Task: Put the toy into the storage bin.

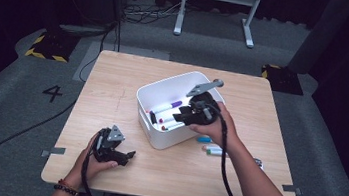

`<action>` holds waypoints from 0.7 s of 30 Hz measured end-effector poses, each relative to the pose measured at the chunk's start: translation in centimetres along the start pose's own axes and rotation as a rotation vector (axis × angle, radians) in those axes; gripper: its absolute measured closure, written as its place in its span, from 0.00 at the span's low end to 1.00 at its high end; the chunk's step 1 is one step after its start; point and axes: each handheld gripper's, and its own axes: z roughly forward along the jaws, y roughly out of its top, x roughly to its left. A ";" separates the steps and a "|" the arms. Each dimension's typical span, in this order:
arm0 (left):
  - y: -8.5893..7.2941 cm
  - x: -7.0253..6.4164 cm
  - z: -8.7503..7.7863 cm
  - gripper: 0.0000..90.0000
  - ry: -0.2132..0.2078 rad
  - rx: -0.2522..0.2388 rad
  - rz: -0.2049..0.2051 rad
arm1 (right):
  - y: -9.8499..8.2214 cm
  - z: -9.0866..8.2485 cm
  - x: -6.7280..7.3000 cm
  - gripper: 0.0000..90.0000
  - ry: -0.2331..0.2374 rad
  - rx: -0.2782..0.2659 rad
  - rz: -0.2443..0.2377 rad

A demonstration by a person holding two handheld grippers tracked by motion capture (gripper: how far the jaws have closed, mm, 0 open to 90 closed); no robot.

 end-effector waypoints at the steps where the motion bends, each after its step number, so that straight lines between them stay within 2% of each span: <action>1: 0.0 0.0 0.0 0.17 0.000 0.000 0.000 | -0.5 -0.8 -0.3 0.67 -0.018 -0.007 -0.002; 4: 0.0 0.0 0.0 0.17 0.000 0.000 0.000 | -2.4 -3.1 -1.2 0.66 -0.030 -0.053 -0.008; 7: 0.0 0.0 0.0 0.17 0.000 0.000 0.000 | -4.8 -5.1 -2.2 0.64 -0.053 -0.074 0.001; 9: 0.0 0.0 0.0 0.17 0.000 0.000 0.000 | -6.9 -6.1 -2.8 0.61 -0.081 -0.068 0.024; 10: 0.0 0.0 0.0 0.17 0.000 0.000 0.000 | -7.9 -6.5 -3.1 0.61 -0.086 -0.061 0.015; 12: 0.0 0.0 0.0 0.17 0.000 -0.001 -0.001 | -9.6 -6.9 -3.5 0.60 -0.086 -0.056 0.006; 13: 0.0 0.0 0.0 0.17 0.000 0.000 0.000 | -10.7 -7.0 -3.7 0.59 -0.092 -0.041 0.016; 16: 0.0 0.0 0.0 0.17 0.000 -0.001 -0.001 | -13.7 -6.9 -4.2 0.58 -0.109 0.002 0.006; 18: 0.0 0.0 0.0 0.17 -0.001 0.000 -0.001 | -15.3 -6.7 -4.5 0.56 -0.123 0.026 0.011; 21: 0.0 0.0 0.0 0.17 -0.001 0.000 -0.001 | -17.7 -5.8 -5.0 0.56 -0.132 0.085 -0.008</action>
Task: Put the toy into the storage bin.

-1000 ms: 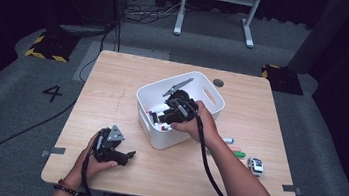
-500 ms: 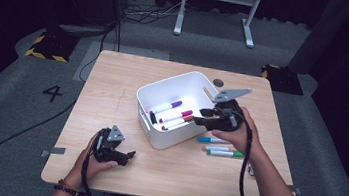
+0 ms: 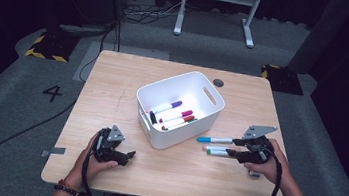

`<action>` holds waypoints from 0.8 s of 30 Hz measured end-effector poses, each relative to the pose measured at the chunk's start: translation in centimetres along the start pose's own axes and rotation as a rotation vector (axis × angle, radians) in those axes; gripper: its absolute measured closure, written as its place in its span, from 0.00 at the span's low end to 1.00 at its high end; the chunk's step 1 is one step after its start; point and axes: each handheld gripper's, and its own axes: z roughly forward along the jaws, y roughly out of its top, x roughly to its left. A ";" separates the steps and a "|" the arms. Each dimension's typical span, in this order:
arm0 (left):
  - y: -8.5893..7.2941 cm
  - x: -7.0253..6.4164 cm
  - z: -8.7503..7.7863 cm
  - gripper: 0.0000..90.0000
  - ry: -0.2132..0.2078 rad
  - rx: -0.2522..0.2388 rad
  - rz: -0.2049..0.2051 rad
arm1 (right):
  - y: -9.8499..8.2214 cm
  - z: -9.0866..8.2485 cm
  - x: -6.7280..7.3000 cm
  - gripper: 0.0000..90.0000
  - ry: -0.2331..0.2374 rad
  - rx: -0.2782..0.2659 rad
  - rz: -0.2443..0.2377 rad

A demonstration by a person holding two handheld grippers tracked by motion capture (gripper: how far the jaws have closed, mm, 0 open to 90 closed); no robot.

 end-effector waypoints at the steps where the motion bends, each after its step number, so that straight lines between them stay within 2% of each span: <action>1: 0.0 0.0 0.0 0.17 0.001 -0.001 0.001 | -0.6 0.2 -0.1 0.56 -0.004 0.017 -0.001; 2: 0.0 0.0 0.0 0.17 0.002 -0.002 -0.001 | -1.1 0.5 -0.4 0.55 -0.002 0.033 -0.017; 5: 0.0 0.0 0.0 0.17 0.001 -0.001 0.000 | -2.3 1.0 -0.9 0.55 0.008 0.043 0.012; 9: 0.0 0.0 0.0 0.17 0.001 0.000 0.001 | -3.3 1.8 -1.3 0.53 -0.003 0.069 0.010; 10: 0.0 0.0 0.0 0.17 0.001 0.000 0.001 | -3.4 1.9 -1.4 0.53 -0.018 0.081 -0.004; 13: 0.0 0.0 0.0 0.17 0.001 -0.001 -0.001 | -3.5 2.5 -1.4 0.53 -0.014 0.097 -0.025; 14: 0.0 0.0 0.0 0.17 0.001 0.000 0.000 | -3.6 2.7 -1.6 0.52 -0.025 0.105 -0.031; 15: 0.0 0.0 0.0 0.17 0.001 0.000 0.001 | -3.5 2.9 -1.5 0.52 -0.021 0.110 -0.013; 16: 0.0 0.0 0.0 0.17 0.001 0.000 0.001 | -3.6 3.1 -1.7 0.52 -0.027 0.122 -0.034; 18: 0.0 0.0 0.0 0.17 0.001 0.000 0.000 | -3.7 3.4 -1.6 0.52 -0.016 0.127 -0.018; 24: 0.0 0.0 0.0 0.17 0.000 0.000 0.000 | -4.0 3.8 -1.4 0.56 -0.003 0.152 -0.034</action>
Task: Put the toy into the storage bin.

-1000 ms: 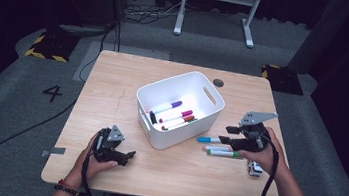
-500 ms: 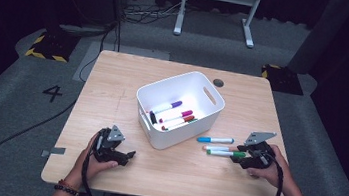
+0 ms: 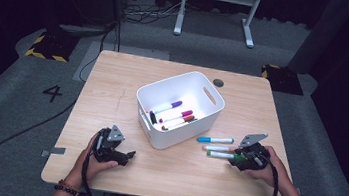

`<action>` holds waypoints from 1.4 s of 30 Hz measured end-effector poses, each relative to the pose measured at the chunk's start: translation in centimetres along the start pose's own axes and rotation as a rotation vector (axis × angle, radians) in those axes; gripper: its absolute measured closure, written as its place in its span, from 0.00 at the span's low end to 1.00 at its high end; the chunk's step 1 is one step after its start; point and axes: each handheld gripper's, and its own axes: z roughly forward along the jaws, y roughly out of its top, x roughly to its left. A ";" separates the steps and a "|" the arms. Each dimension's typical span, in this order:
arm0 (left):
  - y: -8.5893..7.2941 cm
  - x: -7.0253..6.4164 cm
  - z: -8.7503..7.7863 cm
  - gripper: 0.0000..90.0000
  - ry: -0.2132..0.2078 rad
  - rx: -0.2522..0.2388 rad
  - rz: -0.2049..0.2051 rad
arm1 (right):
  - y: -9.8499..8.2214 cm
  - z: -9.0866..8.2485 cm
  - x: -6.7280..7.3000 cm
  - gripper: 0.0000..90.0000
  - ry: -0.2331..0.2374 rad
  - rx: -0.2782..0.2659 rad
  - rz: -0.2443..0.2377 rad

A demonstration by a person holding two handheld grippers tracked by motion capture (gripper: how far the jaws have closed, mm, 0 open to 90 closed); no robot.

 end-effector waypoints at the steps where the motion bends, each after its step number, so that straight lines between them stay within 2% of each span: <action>1: 0.0 0.0 0.0 0.17 0.000 0.000 0.000 | 0.0 0.0 0.2 0.58 0.001 0.009 -0.010; 2: 0.0 0.0 0.0 0.17 0.000 0.000 0.000 | 0.0 0.0 0.5 0.61 0.017 0.012 -0.008; 3: 0.0 0.0 0.0 0.17 0.001 0.000 0.001 | 0.0 0.0 0.6 0.65 0.012 0.021 -0.027; 5: 0.0 0.0 0.0 0.17 0.000 0.000 0.000 | 0.0 0.1 1.1 0.68 0.042 0.028 -0.024; 9: 0.0 0.0 0.0 0.17 0.001 0.000 0.001 | 0.0 0.1 1.9 0.73 0.066 0.028 -0.054; 11: 0.0 0.0 0.0 0.17 0.001 0.000 0.001 | -0.2 0.0 2.2 0.77 0.069 0.024 -0.053; 13: 0.0 0.0 0.0 0.17 0.001 0.000 0.001 | -0.4 -0.1 2.4 0.79 0.087 0.012 -0.021; 15: 0.0 0.0 0.0 0.17 0.000 0.000 0.001 | -0.7 -0.2 2.6 0.82 0.101 0.000 -0.013; 17: 0.0 0.0 0.0 0.17 0.000 0.000 0.001 | -1.1 -0.3 2.7 0.82 0.087 -0.015 -0.009; 19: 0.0 0.0 0.0 0.17 0.000 0.000 0.000 | -1.3 -0.4 3.0 0.82 0.100 -0.028 0.001; 23: 0.0 0.0 0.0 0.17 0.000 0.000 0.000 | -1.5 -0.5 3.3 0.83 0.070 -0.037 -0.005; 24: 0.0 0.0 0.0 0.17 0.001 0.000 0.001 | -1.5 -0.5 3.4 0.83 0.085 -0.042 0.004; 28: 0.0 0.0 0.0 0.17 0.001 0.000 0.000 | -1.8 -0.6 3.6 0.83 0.077 -0.049 -0.004; 32: 0.0 0.0 0.0 0.17 0.001 0.000 0.001 | -1.9 -1.1 3.8 0.83 0.088 -0.088 0.000; 35: 0.0 0.0 0.0 0.17 0.000 0.000 0.000 | -1.8 -1.9 4.0 0.83 0.082 -0.111 -0.006; 36: 0.0 0.0 0.0 0.17 0.002 0.000 0.001 | -1.7 -2.4 4.2 0.83 0.079 -0.122 0.007; 38: 0.0 0.0 0.0 0.17 0.000 0.000 0.000 | -1.6 -3.0 4.2 0.83 0.067 -0.134 -0.006; 42: 0.0 0.0 0.0 0.17 0.001 0.000 0.001 | -1.3 -4.5 4.3 0.83 0.056 -0.188 0.008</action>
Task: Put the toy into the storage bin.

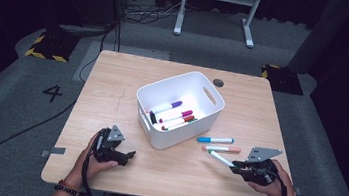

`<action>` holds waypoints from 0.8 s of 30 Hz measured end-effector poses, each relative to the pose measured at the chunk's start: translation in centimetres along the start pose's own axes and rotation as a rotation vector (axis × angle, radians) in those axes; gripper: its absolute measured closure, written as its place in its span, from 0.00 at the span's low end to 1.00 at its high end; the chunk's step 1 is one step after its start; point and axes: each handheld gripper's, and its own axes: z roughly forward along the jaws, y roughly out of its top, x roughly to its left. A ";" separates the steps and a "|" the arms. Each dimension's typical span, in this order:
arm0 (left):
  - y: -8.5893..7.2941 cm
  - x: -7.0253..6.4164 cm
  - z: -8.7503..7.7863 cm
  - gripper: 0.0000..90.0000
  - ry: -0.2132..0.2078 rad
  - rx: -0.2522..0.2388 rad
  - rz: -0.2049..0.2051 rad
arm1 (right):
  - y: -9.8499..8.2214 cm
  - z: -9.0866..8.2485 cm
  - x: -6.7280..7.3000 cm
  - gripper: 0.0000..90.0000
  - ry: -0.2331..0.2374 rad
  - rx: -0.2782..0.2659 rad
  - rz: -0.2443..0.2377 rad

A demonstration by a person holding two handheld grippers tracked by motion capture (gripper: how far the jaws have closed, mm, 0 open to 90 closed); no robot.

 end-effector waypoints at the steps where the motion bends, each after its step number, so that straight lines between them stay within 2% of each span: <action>1: 0.0 0.0 0.0 0.17 -0.001 0.000 -0.001 | 0.2 -0.5 0.0 0.83 0.000 -0.016 -0.005; 12: 0.0 0.0 0.0 0.17 0.000 0.000 0.000 | 2.5 -3.7 -0.4 0.83 -0.021 -0.152 -0.007; 24: 0.0 0.0 0.0 0.17 -0.007 0.001 -0.004 | 6.9 -5.2 -0.9 0.83 -0.040 -0.233 -0.026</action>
